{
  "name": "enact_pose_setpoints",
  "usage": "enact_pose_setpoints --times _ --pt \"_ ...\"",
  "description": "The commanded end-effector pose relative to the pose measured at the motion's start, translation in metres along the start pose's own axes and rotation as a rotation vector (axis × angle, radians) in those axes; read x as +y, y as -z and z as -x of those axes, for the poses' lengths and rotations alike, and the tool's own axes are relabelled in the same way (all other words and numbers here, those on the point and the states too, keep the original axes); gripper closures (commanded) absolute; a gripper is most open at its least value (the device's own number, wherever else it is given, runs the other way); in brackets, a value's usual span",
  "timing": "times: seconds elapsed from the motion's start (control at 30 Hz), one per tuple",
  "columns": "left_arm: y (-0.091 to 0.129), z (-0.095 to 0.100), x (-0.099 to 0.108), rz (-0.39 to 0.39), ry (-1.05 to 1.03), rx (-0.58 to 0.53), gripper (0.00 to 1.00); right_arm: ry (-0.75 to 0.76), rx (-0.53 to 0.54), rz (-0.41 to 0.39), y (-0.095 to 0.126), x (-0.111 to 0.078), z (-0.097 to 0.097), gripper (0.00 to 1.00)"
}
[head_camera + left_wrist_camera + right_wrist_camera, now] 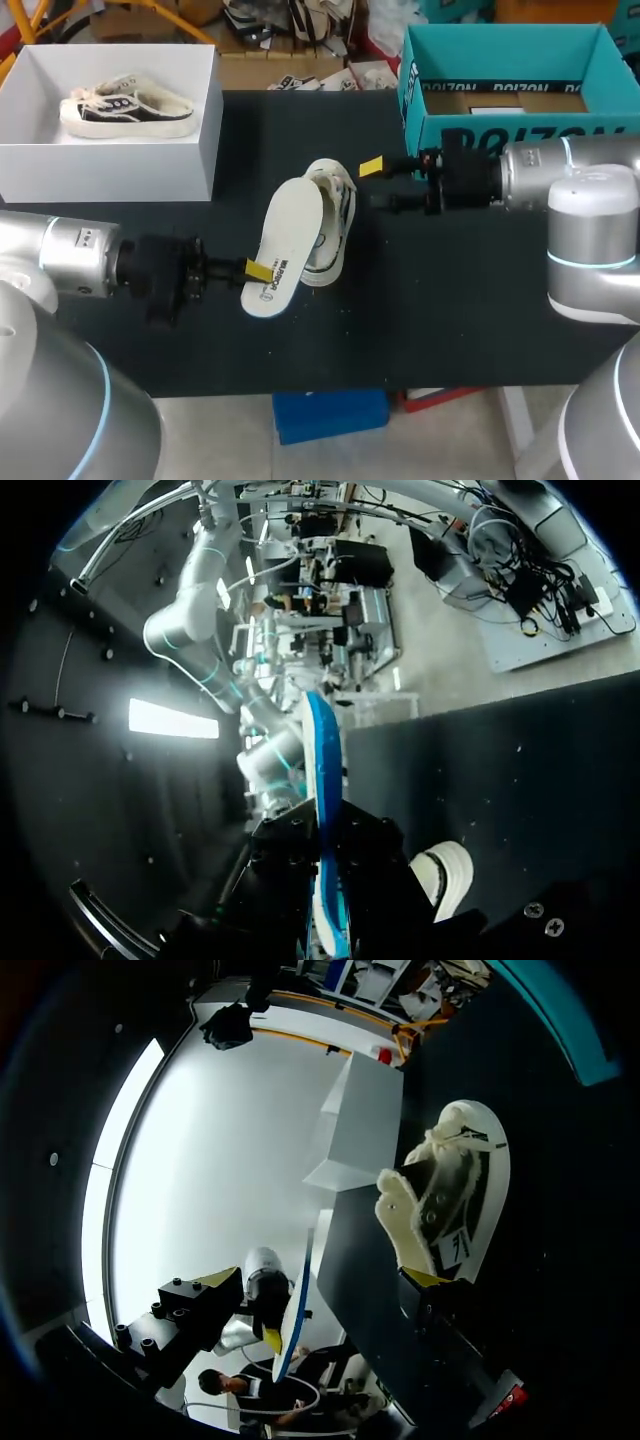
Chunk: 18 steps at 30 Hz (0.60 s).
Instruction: Take the shoe out of the shoebox, open the shoe tongue, remove and reinsert the insole, then place the shoe into the shoebox
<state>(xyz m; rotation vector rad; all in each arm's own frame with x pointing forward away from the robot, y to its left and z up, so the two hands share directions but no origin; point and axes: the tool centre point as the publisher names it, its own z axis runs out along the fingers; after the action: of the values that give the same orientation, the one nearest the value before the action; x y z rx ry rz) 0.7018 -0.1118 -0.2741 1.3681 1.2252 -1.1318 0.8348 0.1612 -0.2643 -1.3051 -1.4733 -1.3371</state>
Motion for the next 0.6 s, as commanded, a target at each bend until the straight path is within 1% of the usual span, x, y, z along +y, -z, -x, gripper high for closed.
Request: enact_pose_setpoints --times 0.03,0.13,0.17,0.33,0.5,0.6 --pt "-0.013 -0.008 0.029 -0.009 -0.005 -0.004 1.0 0.0 -0.001 0.005 -0.001 -0.001 0.0 0.0" --pt "-0.017 -0.012 0.044 -0.004 -0.013 -0.002 1.0 0.0 -0.001 0.005 -0.001 -0.001 0.0 0.0" --pt "-0.018 -0.012 0.049 0.006 -0.015 -0.008 1.0 0.0 -0.001 0.005 -0.001 -0.001 0.0 0.0" --pt "-0.026 -0.013 0.071 0.008 -0.024 -0.01 1.0 0.0 -0.001 0.005 -0.001 -0.001 0.0 0.0" --pt "-0.034 -0.011 0.088 0.009 -0.03 -0.017 1.0 0.0 -0.001 0.005 -0.001 -0.001 0.0 0.0" --pt "-0.039 -0.011 0.094 0.012 -0.034 -0.016 1.0 0.0 -0.001 0.005 -0.001 -0.001 0.0 0.0"
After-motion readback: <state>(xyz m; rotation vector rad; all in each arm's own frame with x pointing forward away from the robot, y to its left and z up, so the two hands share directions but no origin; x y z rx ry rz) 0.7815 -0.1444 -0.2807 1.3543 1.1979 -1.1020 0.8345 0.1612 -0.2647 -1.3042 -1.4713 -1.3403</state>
